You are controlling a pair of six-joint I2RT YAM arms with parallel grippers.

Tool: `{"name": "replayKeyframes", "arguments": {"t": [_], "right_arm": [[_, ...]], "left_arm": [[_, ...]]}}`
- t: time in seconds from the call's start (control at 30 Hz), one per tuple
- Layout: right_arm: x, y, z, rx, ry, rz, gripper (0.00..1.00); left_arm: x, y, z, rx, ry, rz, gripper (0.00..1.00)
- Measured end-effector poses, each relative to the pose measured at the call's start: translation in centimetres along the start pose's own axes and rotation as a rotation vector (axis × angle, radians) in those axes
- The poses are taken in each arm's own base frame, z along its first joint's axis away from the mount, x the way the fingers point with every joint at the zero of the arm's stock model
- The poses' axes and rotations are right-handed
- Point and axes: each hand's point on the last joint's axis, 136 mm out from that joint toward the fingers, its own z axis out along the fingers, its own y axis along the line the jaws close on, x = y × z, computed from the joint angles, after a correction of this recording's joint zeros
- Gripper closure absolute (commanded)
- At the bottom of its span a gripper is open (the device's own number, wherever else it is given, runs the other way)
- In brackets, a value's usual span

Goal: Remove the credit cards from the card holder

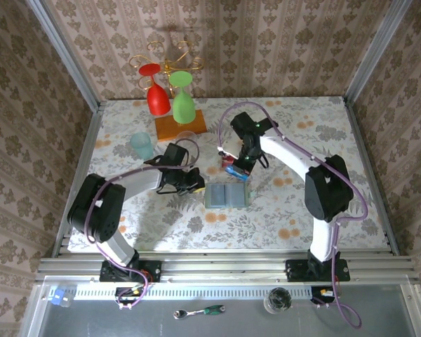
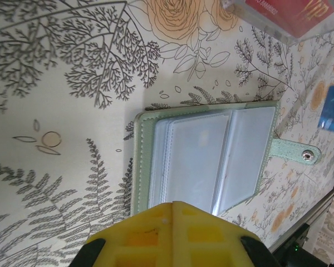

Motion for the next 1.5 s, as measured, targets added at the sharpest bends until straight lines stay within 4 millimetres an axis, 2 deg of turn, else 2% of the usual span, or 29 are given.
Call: {"name": "replayKeyframes", "arguments": {"t": [0.33, 0.57, 0.73, 0.9, 1.07, 1.27, 1.5], "right_arm": [[-2.3, -5.8, -2.0, 0.063, -0.040, -0.064, 1.00], [-4.3, -8.8, -2.7, 0.098, -0.067, -0.105, 0.99], [-5.0, -9.7, -1.9, 0.096, -0.062, -0.133, 0.98], [-4.7, -9.9, -0.6, 0.072, -0.034, -0.149, 0.95], [-4.0, -9.8, 0.8, 0.043, -0.001, -0.155, 0.83], [-4.1, -11.1, 0.7, 0.093, 0.001, -0.137, 0.82], [-5.2, -12.6, 0.5, 0.161, -0.040, -0.102, 0.80]], "left_arm": [[0.2, 0.8, -0.6, -0.016, -0.010, -0.017, 0.95], [0.0, 1.2, -0.8, -0.027, -0.016, -0.028, 0.95], [0.0, 1.2, -0.8, -0.030, -0.017, -0.029, 0.95], [-0.1, 1.3, -0.8, -0.032, -0.018, -0.029, 0.95], [-0.1, 1.3, -0.8, -0.033, -0.019, -0.029, 0.94], [-0.1, 1.3, -0.8, -0.033, -0.019, -0.030, 0.94], [-0.1, 1.3, -0.8, -0.033, -0.019, -0.030, 0.94]]}}
